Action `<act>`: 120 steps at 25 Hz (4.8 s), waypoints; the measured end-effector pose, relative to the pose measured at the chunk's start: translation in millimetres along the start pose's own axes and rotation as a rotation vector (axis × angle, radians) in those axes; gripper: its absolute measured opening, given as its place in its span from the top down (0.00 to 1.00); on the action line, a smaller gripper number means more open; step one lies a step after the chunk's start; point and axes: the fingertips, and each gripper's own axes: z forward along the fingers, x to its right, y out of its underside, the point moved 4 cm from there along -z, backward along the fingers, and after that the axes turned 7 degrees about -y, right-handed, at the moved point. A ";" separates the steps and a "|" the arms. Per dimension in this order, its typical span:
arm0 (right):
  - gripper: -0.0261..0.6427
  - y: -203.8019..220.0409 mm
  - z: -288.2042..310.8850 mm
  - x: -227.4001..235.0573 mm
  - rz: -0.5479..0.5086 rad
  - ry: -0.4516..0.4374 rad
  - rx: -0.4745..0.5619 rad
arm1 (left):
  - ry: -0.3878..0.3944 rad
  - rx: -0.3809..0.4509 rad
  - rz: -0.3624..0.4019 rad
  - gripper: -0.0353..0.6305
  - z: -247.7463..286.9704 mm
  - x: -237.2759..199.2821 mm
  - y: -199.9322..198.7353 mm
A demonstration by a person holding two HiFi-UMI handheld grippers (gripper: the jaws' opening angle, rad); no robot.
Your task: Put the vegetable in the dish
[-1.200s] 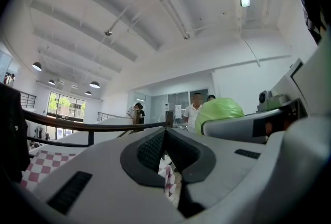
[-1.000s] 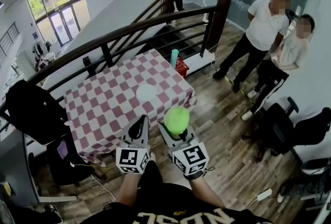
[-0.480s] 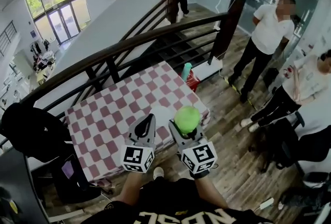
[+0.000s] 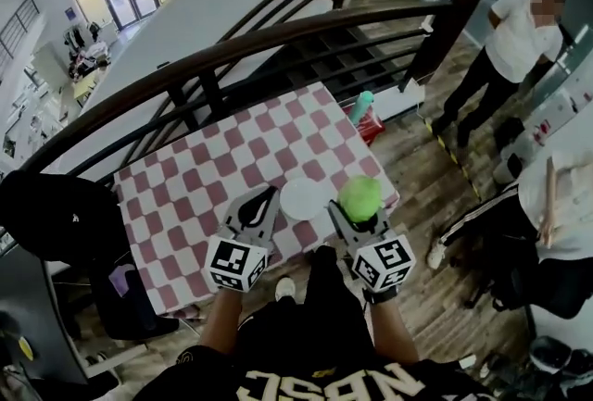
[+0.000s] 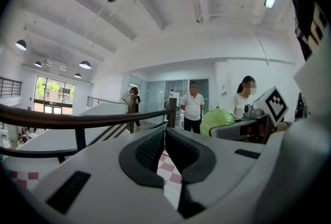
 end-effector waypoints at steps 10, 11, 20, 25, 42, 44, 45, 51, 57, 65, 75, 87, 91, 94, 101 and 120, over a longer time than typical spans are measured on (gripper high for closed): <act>0.73 92.2 42.1 98.4 0.235 -0.249 -0.191 | 0.086 -0.227 0.101 0.91 69.5 -43.6 67.1; 0.73 98.3 47.1 103.2 0.311 -0.312 -0.174 | 0.130 -0.270 0.118 0.91 77.0 -42.4 77.0; 0.73 150.7 75.5 100.8 0.620 -0.845 -0.225 | 0.665 -0.611 0.450 0.32 91.6 -2.5 168.1; 0.73 163.8 93.0 75.0 0.676 -1.024 -0.287 | 0.827 -0.561 0.542 0.19 110.2 15.9 177.0; 0.73 175.7 133.4 35.3 0.736 -1.241 -0.306 | 0.987 -0.525 0.624 0.22 119.0 38.2 205.2; 0.73 178.1 134.3 37.4 0.764 -1.245 -0.304 | 0.984 -0.536 0.626 0.24 119.7 38.5 206.6; 0.73 180.3 134.3 38.6 0.776 -1.248 -0.317 | 0.984 -0.547 0.630 0.24 119.9 38.8 208.7; 0.67 200.9 124.5 49.0 0.647 -1.255 -0.489 | 0.991 -0.598 0.657 0.27 120.0 35.8 225.4; 0.66 221.0 116.6 75.1 0.469 -1.135 -0.618 | 0.948 -0.630 0.747 0.28 122.9 32.0 238.5; 0.65 218.5 108.8 151.2 0.428 -0.778 -0.535 | 0.893 -0.723 0.848 0.29 127.0 35.6 272.3; 0.65 212.7 102.1 159.0 0.302 -0.598 -0.462 | 0.813 -0.813 0.869 0.29 142.0 48.0 314.7; 0.65 156.1 113.1 152.3 0.189 -0.332 -0.284 | 0.581 -0.658 0.500 0.29 151.3 24.5 267.1; 0.65 112.0 124.5 146.6 0.102 -0.218 -0.184 | 0.394 -0.522 0.270 0.29 163.6 -4.3 207.9; 0.65 84.2 127.5 138.4 0.067 -0.123 -0.132 | 0.252 -0.418 0.157 0.29 163.9 -26.8 162.0; 0.65 -2.2 151.6 132.3 -0.067 0.036 -0.052 | -0.027 -0.174 0.086 0.39 176.6 -89.3 51.7; 0.89 -102.0 120.7 64.8 -0.155 0.295 0.122 | -0.405 0.135 0.020 0.86 68.5 -109.2 -79.2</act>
